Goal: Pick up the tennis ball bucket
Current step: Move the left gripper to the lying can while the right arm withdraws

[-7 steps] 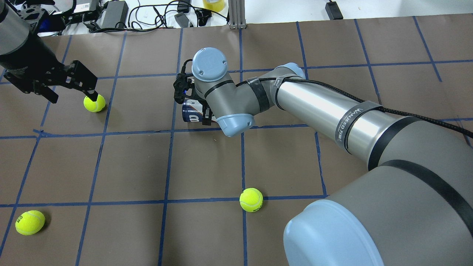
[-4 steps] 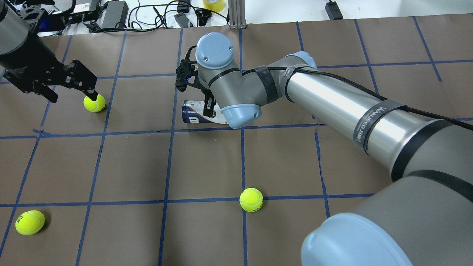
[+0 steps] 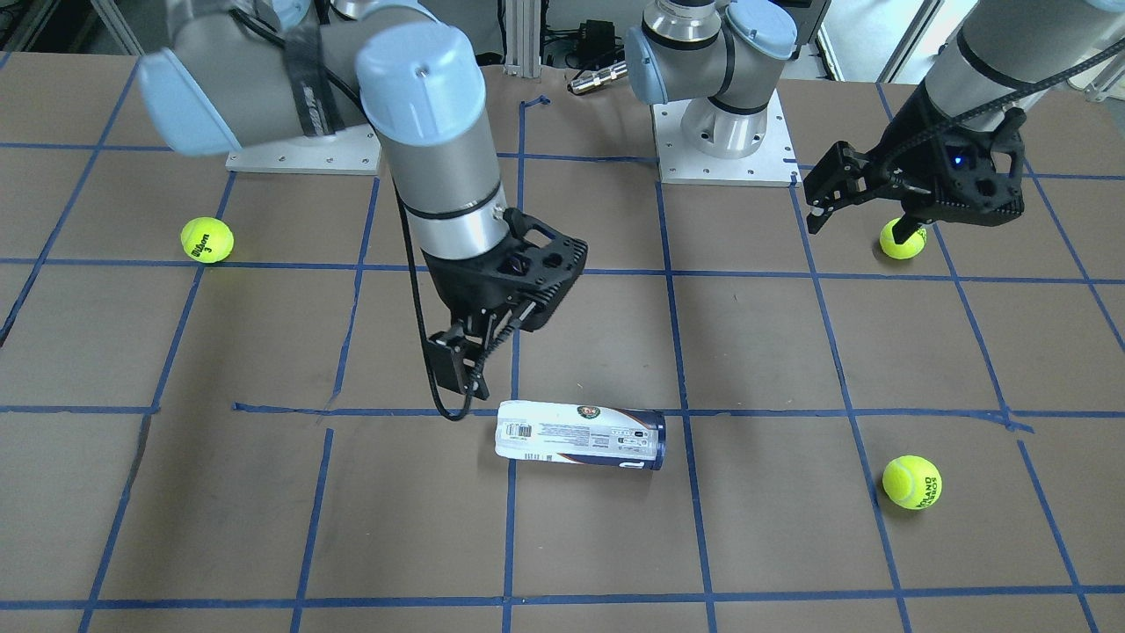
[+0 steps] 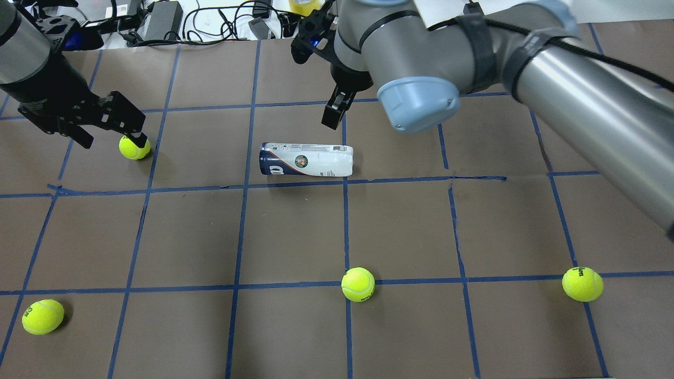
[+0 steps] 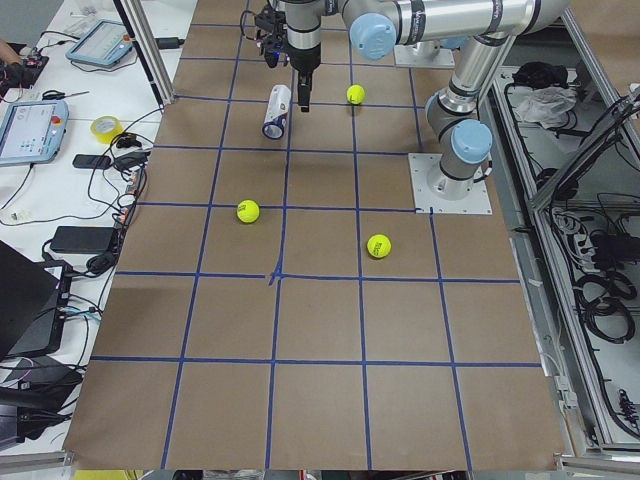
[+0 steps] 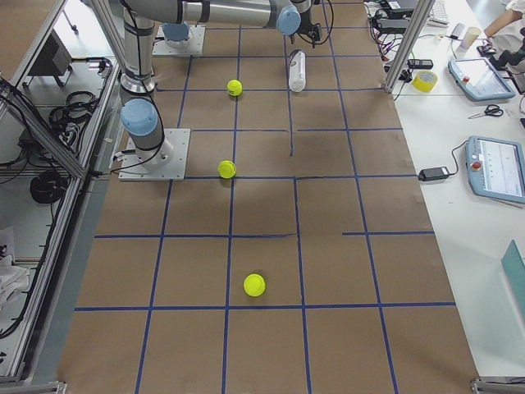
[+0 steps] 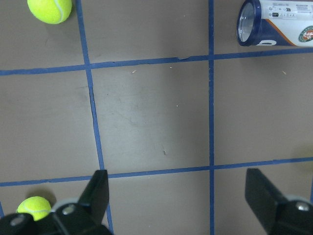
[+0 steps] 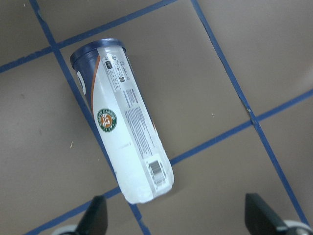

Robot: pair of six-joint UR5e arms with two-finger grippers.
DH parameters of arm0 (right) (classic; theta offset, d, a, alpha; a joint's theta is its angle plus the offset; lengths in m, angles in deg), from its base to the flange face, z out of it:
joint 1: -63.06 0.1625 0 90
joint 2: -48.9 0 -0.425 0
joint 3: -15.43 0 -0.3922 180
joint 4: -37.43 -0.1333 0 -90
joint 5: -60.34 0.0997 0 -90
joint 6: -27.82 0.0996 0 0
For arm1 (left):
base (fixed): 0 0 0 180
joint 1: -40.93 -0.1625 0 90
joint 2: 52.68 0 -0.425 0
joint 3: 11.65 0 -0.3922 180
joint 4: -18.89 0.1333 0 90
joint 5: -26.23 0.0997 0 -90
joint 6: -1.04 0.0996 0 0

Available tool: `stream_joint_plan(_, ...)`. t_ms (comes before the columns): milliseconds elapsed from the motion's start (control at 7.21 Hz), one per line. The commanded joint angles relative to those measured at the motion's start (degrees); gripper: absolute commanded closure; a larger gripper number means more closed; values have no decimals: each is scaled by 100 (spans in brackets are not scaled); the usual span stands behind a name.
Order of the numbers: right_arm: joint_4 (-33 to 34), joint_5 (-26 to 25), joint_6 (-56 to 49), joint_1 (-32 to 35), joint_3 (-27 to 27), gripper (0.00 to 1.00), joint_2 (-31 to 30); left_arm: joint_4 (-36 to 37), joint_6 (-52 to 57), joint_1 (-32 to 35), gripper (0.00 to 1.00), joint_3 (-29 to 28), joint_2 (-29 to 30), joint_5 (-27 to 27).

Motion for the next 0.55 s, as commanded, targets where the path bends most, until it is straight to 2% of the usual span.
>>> stream_joint_plan(0,-1624,21,781,-613,33,0,-857,54,-68,-7,0,29,207,-527)
stream_joint_plan(139,-1866,12,1212,-764,25,0,-991,367,-60,-7,0,142,365,-991)
stream_joint_plan(277,-1903,-101,1434,-904,25,0,-1184,884,-69,-7,0,439,575,-1683)
stream_joint_plan(416,-2069,-216,1462,-1332,25,0,-1299,1533,-60,-7,0,773,786,-2125)
